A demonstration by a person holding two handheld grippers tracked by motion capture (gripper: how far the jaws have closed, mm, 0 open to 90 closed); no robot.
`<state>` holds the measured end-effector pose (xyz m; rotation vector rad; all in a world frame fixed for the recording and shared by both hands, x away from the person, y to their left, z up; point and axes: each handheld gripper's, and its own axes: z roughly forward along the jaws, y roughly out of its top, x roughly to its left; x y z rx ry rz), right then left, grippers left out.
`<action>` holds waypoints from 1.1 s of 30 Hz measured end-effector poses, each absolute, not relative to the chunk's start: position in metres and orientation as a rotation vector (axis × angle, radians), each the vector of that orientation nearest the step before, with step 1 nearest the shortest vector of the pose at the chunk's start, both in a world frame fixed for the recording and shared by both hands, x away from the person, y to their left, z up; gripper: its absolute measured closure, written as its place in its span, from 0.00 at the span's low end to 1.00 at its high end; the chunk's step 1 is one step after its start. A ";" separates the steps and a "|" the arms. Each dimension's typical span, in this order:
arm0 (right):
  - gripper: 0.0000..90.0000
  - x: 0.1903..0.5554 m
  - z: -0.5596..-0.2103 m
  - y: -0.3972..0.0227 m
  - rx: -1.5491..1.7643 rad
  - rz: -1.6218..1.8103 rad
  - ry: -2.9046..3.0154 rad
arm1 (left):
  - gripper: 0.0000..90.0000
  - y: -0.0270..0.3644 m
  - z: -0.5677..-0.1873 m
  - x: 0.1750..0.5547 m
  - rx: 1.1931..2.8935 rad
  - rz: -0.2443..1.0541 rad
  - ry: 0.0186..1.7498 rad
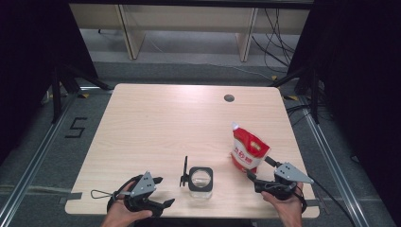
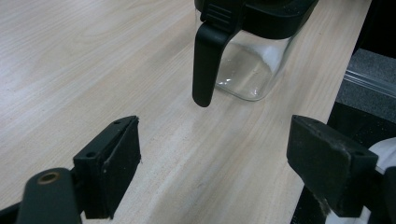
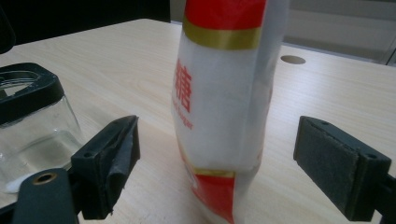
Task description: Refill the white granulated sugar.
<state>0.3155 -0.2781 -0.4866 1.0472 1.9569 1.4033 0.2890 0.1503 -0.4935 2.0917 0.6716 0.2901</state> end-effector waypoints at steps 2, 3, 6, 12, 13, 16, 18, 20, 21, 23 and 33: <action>0.17 0.321 -0.488 -0.277 1.001 1.411 1.954 | 0.19 0.150 -0.494 0.290 2.093 0.289 0.658; 0.17 0.323 -0.488 -0.276 0.992 1.403 1.954 | 0.19 0.149 -0.495 0.289 2.086 0.278 0.682; 0.17 0.328 -0.489 -0.271 1.006 1.423 1.936 | 0.19 0.150 -0.494 0.289 2.089 0.288 0.669; 0.17 0.338 -0.493 -0.264 0.954 1.424 1.941 | 0.20 0.151 -0.493 0.289 2.089 0.294 0.675; 0.17 0.338 -0.493 -0.263 0.978 1.410 1.955 | 0.20 0.151 -0.493 0.289 2.098 0.301 0.672; 0.17 0.342 -0.496 -0.260 0.963 1.444 1.947 | 0.20 0.151 -0.494 0.290 2.103 0.297 0.669; 0.17 0.344 -0.497 -0.259 0.965 1.435 1.938 | 0.20 0.151 -0.494 0.290 2.096 0.291 0.670; 0.17 0.345 -0.497 -0.259 0.972 1.429 1.928 | 0.20 0.151 -0.494 0.290 2.101 0.288 0.670; 0.17 0.345 -0.498 -0.258 0.973 1.436 1.907 | 0.20 0.151 -0.495 0.290 2.095 0.294 0.671; 0.17 0.349 -0.499 -0.258 0.942 1.443 1.931 | 0.20 0.150 -0.495 0.290 2.087 0.287 0.676; 0.20 0.354 -0.503 -0.257 0.915 1.409 1.923 | 0.20 0.149 -0.495 0.289 2.101 0.277 0.663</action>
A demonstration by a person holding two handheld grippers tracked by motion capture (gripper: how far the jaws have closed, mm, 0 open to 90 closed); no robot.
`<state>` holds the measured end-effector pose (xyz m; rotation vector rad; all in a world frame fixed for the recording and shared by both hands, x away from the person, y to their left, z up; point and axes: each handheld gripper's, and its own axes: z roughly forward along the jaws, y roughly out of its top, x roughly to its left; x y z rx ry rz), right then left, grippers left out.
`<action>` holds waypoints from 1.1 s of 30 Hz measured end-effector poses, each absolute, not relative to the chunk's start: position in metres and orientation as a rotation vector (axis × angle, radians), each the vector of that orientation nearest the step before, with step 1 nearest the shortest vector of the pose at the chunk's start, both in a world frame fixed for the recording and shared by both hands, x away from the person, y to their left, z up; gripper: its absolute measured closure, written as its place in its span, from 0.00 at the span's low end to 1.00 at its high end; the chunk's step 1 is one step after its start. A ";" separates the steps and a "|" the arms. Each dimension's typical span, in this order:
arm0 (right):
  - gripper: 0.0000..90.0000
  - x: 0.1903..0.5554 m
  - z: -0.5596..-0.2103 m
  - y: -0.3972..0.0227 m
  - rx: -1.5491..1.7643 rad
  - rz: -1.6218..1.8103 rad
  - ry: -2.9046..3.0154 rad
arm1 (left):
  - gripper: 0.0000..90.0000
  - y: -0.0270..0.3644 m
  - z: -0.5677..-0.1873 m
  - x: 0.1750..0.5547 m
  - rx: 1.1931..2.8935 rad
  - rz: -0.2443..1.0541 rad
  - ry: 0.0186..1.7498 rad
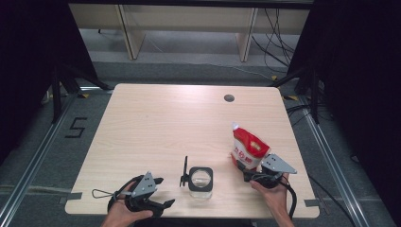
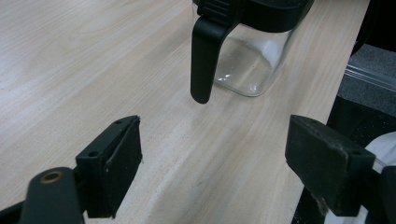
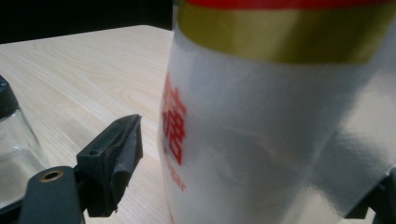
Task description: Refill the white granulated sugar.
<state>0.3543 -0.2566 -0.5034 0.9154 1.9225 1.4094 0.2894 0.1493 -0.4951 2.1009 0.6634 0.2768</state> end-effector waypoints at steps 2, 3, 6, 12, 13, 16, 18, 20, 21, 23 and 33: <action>0.22 0.356 -0.504 -0.257 0.899 1.388 1.917 | 0.20 0.149 -0.495 0.289 2.102 0.272 0.663; 0.22 0.357 -0.504 -0.258 0.891 1.384 1.916 | 0.20 0.150 -0.495 0.290 2.109 0.276 0.661; 0.23 0.358 -0.505 -0.257 0.913 1.407 1.925 | 0.20 0.149 -0.496 0.289 2.098 0.271 0.667; 0.24 0.362 -0.507 -0.257 0.893 1.418 1.903 | 0.20 0.148 -0.496 0.289 2.099 0.271 0.665; 0.25 0.361 -0.508 -0.255 0.925 1.423 1.887 | 0.20 0.148 -0.496 0.289 2.099 0.271 0.664; 0.25 0.361 -0.508 -0.257 0.922 1.413 1.899 | 0.20 0.149 -0.496 0.289 2.120 0.274 0.652; 0.25 0.361 -0.508 -0.256 0.932 1.431 1.899 | 0.20 0.148 -0.496 0.289 2.120 0.274 0.652; 0.25 0.364 -0.508 -0.258 0.906 1.432 1.928 | 0.20 0.148 -0.496 0.289 2.122 0.269 0.648; 0.25 0.363 -0.509 -0.257 0.922 1.429 1.921 | 0.20 0.147 -0.497 0.288 2.103 0.268 0.662; 0.25 0.361 -0.509 -0.256 0.958 1.435 1.919 | 0.20 0.147 -0.497 0.288 2.107 0.267 0.657; 0.26 0.367 -0.513 -0.255 0.941 1.484 1.926 | 0.21 0.147 -0.497 0.289 2.123 0.281 0.647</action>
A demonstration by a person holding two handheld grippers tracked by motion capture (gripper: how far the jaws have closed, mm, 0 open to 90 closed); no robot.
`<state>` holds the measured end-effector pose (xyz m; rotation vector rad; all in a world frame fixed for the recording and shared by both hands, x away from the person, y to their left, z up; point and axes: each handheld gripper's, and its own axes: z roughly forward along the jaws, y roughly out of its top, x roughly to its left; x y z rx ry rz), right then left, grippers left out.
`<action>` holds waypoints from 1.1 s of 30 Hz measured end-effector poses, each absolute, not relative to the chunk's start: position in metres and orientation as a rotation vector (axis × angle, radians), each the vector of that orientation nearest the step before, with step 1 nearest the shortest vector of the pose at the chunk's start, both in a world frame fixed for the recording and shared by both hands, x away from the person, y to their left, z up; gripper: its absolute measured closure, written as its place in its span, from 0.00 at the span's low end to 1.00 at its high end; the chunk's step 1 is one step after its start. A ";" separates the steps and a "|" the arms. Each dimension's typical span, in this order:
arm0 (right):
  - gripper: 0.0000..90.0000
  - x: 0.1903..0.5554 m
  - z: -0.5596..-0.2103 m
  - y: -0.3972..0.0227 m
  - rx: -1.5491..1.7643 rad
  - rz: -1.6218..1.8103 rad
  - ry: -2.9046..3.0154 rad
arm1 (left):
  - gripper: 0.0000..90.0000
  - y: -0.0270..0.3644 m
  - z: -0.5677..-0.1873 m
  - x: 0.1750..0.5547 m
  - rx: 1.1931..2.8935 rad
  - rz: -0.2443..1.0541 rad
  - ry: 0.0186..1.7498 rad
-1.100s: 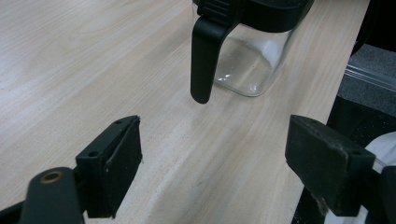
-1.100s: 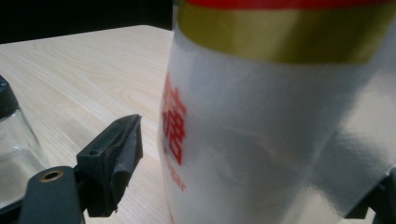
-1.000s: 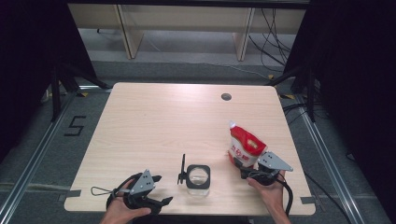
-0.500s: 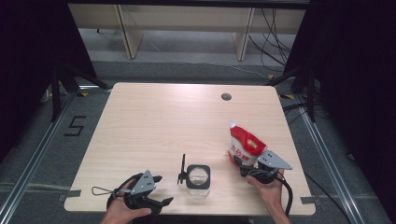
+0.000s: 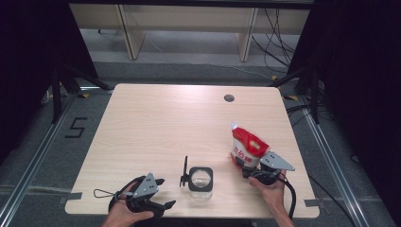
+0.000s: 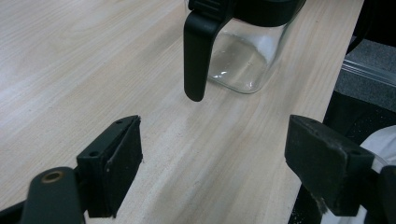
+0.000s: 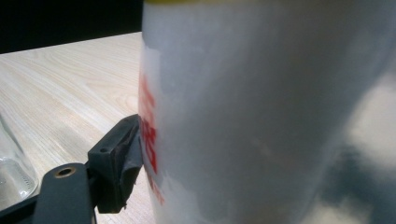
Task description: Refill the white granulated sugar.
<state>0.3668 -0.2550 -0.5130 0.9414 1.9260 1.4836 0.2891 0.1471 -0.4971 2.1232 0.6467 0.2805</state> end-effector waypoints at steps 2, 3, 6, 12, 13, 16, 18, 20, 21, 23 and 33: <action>0.26 0.367 -0.513 -0.255 0.953 1.469 1.931 | 0.21 0.147 -0.497 0.289 2.116 0.273 0.648; 0.26 0.367 -0.512 -0.256 0.947 1.455 1.938 | 0.21 0.147 -0.497 0.289 2.118 0.276 0.642; 0.26 0.367 -0.514 -0.254 0.972 1.479 1.913 | 0.21 0.147 -0.497 0.289 2.117 0.274 0.649; 0.33 0.368 -0.515 -0.254 0.977 1.521 1.923 | 0.21 0.146 -0.498 0.289 2.115 0.271 0.645; 0.37 0.368 -0.515 -0.254 0.963 1.527 1.935 | 0.21 0.147 -0.497 0.290 2.136 0.282 0.641; 0.38 0.369 -0.515 -0.254 0.937 1.509 1.936 | 0.21 0.147 -0.497 0.289 2.121 0.273 0.649; 0.39 0.368 -0.514 -0.253 0.955 1.519 1.934 | 0.21 0.147 -0.497 0.290 2.114 0.271 0.650; 0.40 0.366 -0.513 -0.252 0.969 1.491 1.934 | 0.21 0.149 -0.497 0.291 2.134 0.286 0.640; 0.40 0.366 -0.512 -0.253 0.961 1.479 1.951 | 0.21 0.148 -0.497 0.291 2.108 0.280 0.648; 0.41 0.368 -0.512 -0.254 0.936 1.485 1.956 | 0.21 0.149 -0.497 0.291 2.113 0.275 0.651; 0.43 0.365 -0.509 -0.253 0.929 1.453 1.918 | 0.21 0.150 -0.496 0.291 2.126 0.277 0.645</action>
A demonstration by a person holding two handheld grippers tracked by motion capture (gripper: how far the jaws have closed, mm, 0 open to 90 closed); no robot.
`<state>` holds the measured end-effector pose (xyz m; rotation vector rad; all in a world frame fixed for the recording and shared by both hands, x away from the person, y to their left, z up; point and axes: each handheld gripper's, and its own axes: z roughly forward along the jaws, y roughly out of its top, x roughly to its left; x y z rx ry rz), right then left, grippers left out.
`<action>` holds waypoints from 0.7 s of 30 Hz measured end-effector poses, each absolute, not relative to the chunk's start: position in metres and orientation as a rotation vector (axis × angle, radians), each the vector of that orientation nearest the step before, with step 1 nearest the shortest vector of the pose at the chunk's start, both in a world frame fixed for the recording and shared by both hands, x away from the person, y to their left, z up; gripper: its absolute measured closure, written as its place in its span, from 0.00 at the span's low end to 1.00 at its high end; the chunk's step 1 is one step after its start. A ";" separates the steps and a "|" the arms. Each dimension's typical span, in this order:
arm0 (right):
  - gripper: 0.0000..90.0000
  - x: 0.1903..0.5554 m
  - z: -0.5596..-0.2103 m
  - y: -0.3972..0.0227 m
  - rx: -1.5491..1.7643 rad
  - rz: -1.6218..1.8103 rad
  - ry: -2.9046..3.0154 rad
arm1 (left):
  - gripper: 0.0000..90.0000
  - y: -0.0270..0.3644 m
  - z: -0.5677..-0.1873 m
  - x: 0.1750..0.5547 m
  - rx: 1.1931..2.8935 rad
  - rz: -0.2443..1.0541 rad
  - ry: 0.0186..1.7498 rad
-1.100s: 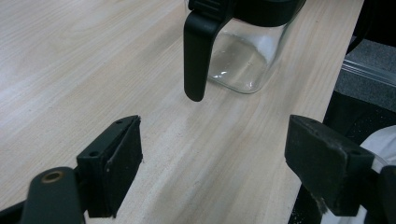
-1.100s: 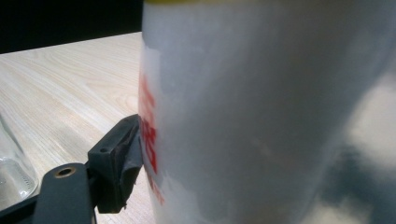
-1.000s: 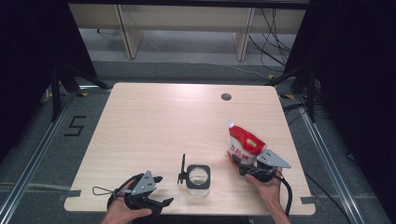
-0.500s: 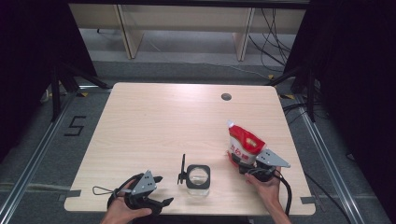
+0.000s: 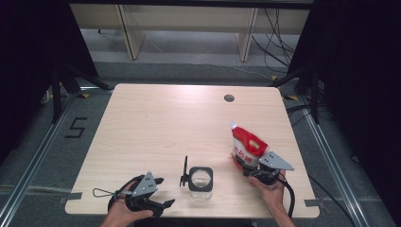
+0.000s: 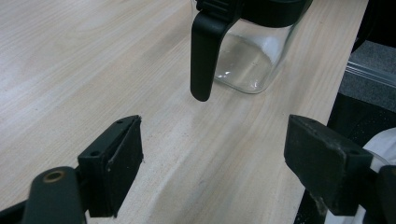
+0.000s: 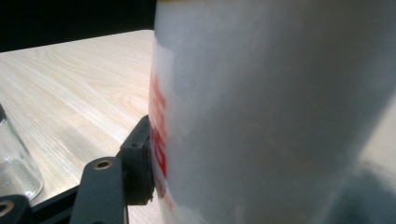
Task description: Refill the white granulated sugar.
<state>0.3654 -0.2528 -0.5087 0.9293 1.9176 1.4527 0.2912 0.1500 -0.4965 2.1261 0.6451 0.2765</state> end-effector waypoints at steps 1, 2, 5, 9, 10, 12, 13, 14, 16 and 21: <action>0.43 0.366 -0.509 -0.252 0.926 1.457 1.896 | 0.21 0.150 -0.497 0.292 2.127 0.282 0.642; 0.43 0.365 -0.508 -0.252 0.923 1.454 1.918 | 0.21 0.150 -0.497 0.292 2.129 0.284 0.641; 0.43 0.364 -0.506 -0.253 0.898 1.443 1.890 | 0.21 0.150 -0.497 0.292 2.128 0.281 0.641; 0.44 0.359 -0.498 -0.255 0.898 1.426 1.894 | 0.21 0.151 -0.497 0.291 2.129 0.288 0.647; 0.44 0.359 -0.496 -0.256 0.865 1.416 1.879 | 0.21 0.151 -0.497 0.292 2.130 0.288 0.647; 0.44 0.354 -0.491 -0.256 0.839 1.420 1.878 | 0.21 0.150 -0.497 0.292 2.114 0.284 0.653; 0.44 0.352 -0.487 -0.258 0.794 1.372 1.876 | 0.21 0.150 -0.497 0.292 2.115 0.286 0.652; 0.44 0.348 -0.484 -0.257 0.799 1.375 1.880 | 0.21 0.150 -0.497 0.292 2.118 0.288 0.645; 0.44 0.343 -0.479 -0.258 0.756 1.337 1.866 | 0.21 0.151 -0.497 0.293 2.124 0.297 0.627; 0.44 0.328 -0.467 -0.257 0.660 1.243 1.871 | 0.21 0.152 -0.497 0.292 2.126 0.288 0.658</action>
